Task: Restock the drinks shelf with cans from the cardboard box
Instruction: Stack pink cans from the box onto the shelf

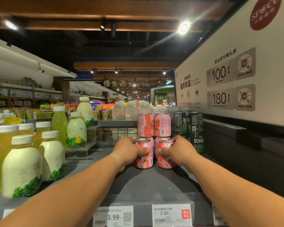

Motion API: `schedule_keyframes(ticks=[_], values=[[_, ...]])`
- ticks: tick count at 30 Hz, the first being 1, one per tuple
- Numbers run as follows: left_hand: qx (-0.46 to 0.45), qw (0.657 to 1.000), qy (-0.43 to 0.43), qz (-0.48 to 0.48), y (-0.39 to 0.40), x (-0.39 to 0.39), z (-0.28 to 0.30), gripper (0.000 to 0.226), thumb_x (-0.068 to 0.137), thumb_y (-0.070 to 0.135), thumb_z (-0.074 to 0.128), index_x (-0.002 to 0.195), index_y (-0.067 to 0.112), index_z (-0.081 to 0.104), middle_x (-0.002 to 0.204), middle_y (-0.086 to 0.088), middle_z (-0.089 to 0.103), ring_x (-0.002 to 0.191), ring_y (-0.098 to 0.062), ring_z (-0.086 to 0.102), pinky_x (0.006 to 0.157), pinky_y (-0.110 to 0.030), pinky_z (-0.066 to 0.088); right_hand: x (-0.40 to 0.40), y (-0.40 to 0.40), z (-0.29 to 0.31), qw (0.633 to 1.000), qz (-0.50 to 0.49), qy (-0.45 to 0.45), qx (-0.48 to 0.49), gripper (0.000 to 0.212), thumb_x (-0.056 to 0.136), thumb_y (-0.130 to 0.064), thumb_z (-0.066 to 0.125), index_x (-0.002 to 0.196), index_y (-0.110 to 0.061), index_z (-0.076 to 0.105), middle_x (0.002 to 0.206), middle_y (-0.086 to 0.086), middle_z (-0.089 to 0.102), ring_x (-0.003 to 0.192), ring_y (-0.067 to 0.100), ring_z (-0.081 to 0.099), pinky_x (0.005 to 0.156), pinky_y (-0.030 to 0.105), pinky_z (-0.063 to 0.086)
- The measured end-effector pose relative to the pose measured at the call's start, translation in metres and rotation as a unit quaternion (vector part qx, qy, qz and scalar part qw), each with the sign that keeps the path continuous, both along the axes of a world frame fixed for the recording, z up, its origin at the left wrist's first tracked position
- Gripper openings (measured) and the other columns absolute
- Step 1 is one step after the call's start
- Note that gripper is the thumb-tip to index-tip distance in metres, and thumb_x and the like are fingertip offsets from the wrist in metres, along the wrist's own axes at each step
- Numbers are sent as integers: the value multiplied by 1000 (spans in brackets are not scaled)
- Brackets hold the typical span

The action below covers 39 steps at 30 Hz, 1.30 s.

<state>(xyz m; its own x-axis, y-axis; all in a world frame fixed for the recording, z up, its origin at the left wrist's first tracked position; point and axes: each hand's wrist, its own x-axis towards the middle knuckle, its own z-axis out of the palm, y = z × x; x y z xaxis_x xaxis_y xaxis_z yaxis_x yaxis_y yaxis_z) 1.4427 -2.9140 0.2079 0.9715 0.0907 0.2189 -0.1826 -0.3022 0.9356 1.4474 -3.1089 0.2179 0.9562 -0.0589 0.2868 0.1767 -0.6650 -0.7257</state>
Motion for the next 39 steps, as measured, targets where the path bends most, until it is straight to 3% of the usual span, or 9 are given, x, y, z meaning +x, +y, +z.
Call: schedule_keyframes(ticks=[11, 15, 18, 20, 24, 28, 31, 34, 39], values=[[-6, 999, 1, -48, -4, 1, -5, 41, 77, 18, 88, 115, 14, 73, 104, -2, 78, 98, -21, 75, 98, -46, 56, 2, -3, -6, 1000, 12, -14, 11, 63, 69, -48, 82, 116, -17, 55, 110, 1, 67, 99, 23, 65, 89, 44, 54], [18, 999, 22, -28, -4, -9, -1, 41, 76, 24, 89, 112, 15, 71, 105, -2, 78, 98, -20, 74, 98, -45, 56, -2, -3, -6, 1000, -3, -9, -3, 74, 64, -57, 81, 117, -14, 53, 113, 4, 66, 100, 26, 64, 87, 42, 53], [71, 997, 12, 31, 1, -22, 8, 91, 61, 48, 94, 135, 8, 59, 125, -4, 70, 110, -22, 69, 99, -43, 55, -10, -2, -1, 999, -28, -34, -22, 79, 65, -62, 77, 120, -12, 49, 114, 7, 62, 101, 29, 63, 82, 41, 53], [116, 989, -16, 85, 7, -39, 18, 105, 63, 52, 92, 147, 7, 47, 140, -6, 59, 124, -24, 60, 107, -42, 49, -19, -1, 5, 994, -48, -84, -48, 84, 64, -65, 75, 124, -12, 48, 120, 11, 58, 106, 33, 59, 87, 44, 52], [135, 977, -66, 151, 33, -83, 33, 93, 71, 46, 89, 146, 9, 49, 129, -4, 64, 115, -20, 62, 105, -39, 50, -44, 10, 21, 969, -41, -202, -134, 85, 69, -66, 72, 130, -12, 48, 126, 15, 49, 118, 36, 47, 98, 47, 44], [103, 965, -93, 223, 74, -145, 39, 69, 75, 37, 88, 134, 20, 56, 118, -2, 67, 100, -15, 65, 87, -25, 55, -78, 37, 32, 965, 23, -226, -127, 80, 74, -62, 71, 130, -9, 50, 127, 16, 50, 118, 38, 47, 98, 46, 41], [114, 949, -85, 280, 110, -200, 35, 83, 74, 44, 87, 144, 17, 52, 127, -3, 65, 109, -21, 65, 98, -40, 55, -116, 74, 26, 967, 90, -216, -103, 80, 77, -60, 71, 136, -11, 46, 134, 14, 46, 126, 34, 43, 104, 43, 36], [123, 933, -68, 330, 142, -260, 12, 80, 75, 44, 86, 142, 15, 53, 128, -4, 65, 113, -22, 64, 102, -43, 52, -160, 117, 11, 960, 149, -220, -90, 81, 76, -62, 71, 135, -13, 47, 133, 12, 48, 126, 31, 44, 104, 41, 37], [161, 895, -9, 416, 190, -370, -46, 74, 78, 43, 85, 141, 18, 55, 132, 0, 65, 117, -18, 62, 101, -34, 50, -244, 200, -35, 943, 254, -207, -54, 72, 77, -55, 73, 131, -13, 50, 130, 10, 49, 123, 29, 44, 102, 37, 37]])
